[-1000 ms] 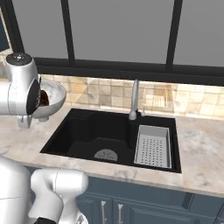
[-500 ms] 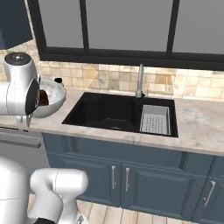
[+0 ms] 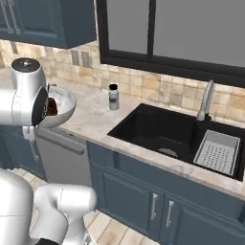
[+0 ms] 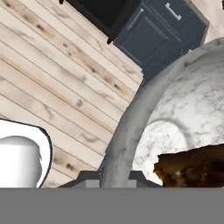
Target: Pick the sweet potato from the sink and place it in the bowl. Then pick the bowl and place it in the microwave. Then close the microwave door and press the start button.
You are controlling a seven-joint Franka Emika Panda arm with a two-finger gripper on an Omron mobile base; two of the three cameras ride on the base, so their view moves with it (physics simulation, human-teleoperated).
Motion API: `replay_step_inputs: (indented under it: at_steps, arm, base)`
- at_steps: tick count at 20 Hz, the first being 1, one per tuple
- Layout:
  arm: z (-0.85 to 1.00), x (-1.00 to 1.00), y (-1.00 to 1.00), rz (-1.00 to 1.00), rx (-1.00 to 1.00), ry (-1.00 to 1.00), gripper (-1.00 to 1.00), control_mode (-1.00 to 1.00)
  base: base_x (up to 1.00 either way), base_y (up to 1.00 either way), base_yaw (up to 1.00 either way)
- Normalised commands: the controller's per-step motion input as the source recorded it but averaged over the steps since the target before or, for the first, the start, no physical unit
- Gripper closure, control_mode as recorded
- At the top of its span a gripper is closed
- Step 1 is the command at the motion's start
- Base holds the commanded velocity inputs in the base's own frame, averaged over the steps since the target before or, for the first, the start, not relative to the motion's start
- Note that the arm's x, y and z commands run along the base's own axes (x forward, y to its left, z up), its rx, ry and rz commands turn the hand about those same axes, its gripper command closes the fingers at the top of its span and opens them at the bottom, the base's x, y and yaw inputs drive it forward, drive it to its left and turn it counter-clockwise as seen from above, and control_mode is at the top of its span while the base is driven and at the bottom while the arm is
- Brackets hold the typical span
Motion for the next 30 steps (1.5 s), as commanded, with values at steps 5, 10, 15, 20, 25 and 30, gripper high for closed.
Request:
replay_step_inputs:
  at_steps: [5, 10, 15, 20, 25, 30]
  arm:
    - [0.00, 0.00, 0.00, 0.00, 0.00, 0.00, 1.00, 1.00]
    - [0.00, 0.00, 0.00, 0.00, 0.00, 0.00, 1.00, 1.00]
    - [0.00, 0.00, 0.00, 0.00, 0.00, 0.00, 1.00, 1.00]
    - [0.00, 0.00, 0.00, 0.00, 0.00, 0.00, 1.00, 1.00]
    - [0.00, 0.00, 0.00, 0.00, 0.00, 0.00, 1.00, 1.00]
    - [0.00, 0.00, 0.00, 0.00, 0.00, 0.00, 1.00, 1.00]
  base:
    - [-0.28, 0.00, 0.72]
    - [-0.21, 0.00, 0.73]
    - [-0.10, 0.00, 0.71]
    - [0.00, 0.00, 0.67]
    - [0.28, 0.00, 0.49]
    - [0.85, 0.00, 0.19]
